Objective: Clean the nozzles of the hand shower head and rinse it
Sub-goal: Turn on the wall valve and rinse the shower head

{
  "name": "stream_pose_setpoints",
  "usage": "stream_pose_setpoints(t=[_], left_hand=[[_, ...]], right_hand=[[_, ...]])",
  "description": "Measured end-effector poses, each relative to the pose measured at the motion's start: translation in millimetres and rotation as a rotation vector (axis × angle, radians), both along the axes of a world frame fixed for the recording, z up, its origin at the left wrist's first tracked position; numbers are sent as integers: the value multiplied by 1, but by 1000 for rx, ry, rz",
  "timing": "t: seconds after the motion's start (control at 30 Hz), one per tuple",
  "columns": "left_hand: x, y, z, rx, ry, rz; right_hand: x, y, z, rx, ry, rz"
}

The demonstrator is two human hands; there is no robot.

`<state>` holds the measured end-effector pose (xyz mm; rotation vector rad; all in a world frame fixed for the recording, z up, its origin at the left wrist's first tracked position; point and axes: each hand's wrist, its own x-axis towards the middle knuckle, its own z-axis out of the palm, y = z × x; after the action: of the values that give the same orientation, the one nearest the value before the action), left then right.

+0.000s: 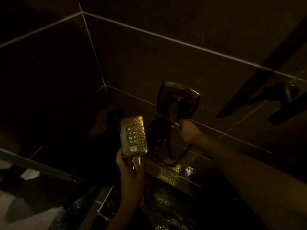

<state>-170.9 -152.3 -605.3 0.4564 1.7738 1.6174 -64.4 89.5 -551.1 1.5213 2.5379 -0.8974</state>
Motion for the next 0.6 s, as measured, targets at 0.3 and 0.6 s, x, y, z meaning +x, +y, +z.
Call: stream_pose_setpoints(t=[0.3,0.6], left_hand=[[-7,0,7,-5,-27,8],[-4,-2,26,-145,-188,-82]], right_hand=[[-11,9,-13,-45,-2,-75],[19,-15,-26,-198,-281,-138]])
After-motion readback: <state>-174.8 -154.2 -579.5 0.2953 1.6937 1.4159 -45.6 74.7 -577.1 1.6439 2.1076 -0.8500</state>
